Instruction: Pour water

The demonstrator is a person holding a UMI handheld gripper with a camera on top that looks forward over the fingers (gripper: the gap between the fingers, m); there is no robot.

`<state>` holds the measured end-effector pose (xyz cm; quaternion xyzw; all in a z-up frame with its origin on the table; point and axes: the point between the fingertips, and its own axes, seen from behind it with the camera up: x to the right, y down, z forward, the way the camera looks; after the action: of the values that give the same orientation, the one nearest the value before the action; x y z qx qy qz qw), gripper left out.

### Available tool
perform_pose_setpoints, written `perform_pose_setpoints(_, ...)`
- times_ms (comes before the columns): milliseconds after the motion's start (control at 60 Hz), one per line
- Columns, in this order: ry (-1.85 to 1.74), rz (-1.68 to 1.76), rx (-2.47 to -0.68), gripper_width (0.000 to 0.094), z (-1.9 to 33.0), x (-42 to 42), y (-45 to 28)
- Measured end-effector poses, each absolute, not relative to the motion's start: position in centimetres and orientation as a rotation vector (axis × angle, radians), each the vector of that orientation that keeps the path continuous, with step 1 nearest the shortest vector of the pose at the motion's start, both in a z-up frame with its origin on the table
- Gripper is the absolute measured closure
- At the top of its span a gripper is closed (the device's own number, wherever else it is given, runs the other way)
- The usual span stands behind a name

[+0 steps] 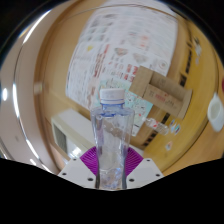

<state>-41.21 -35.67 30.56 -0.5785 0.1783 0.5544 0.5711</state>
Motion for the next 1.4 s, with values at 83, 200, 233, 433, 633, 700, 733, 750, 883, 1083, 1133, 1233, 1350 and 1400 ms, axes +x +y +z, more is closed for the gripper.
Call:
perform_pose_setpoints(83,0.595,1.567,-1.209,0.0648,31.4,-37.6,-33.2)
perform_pose_setpoints(200,0.878,1.82,-1.015,0.0646,29.3,-32.4,-29.3)
perform_pose_setpoints(233,0.956,1.877,-0.965,0.0648,27.9,-31.2,-28.3)
perform_pose_setpoints(433,1.313,2.06,-0.769,0.0648,19.6,-27.8,-25.1)
perform_pose_setpoints(633,1.333,2.094,-0.823,0.065,18.3,-26.9,-24.4)
perform_pose_setpoints(700,1.266,2.09,-0.884,0.0648,19.8,-27.2,-24.5)
perform_pose_setpoints(733,1.217,2.075,-0.926,0.0647,20.5,-27.5,-25.2)
perform_pose_setpoints(750,1.195,2.049,-0.958,0.0647,21.7,-27.6,-25.0)
perform_pose_setpoints(883,0.821,1.755,-1.207,0.0648,26.0,-26.7,-25.3)
perform_pose_setpoints(1083,0.356,0.999,-1.37,0.0646,32.9,-19.6,-24.4)
perform_pose_setpoints(1133,0.277,0.814,-1.392,0.0646,33.4,-17.0,-24.3)
perform_pose_setpoints(1233,0.158,0.464,-1.454,0.0647,31.9,-11.8,-24.1)
perform_pose_setpoints(1350,0.028,0.135,-1.578,0.0646,24.9,-6.4,-23.1)
perform_pose_setpoints(1400,-0.015,0.035,-1.645,0.0646,21.8,-5.3,-22.7)
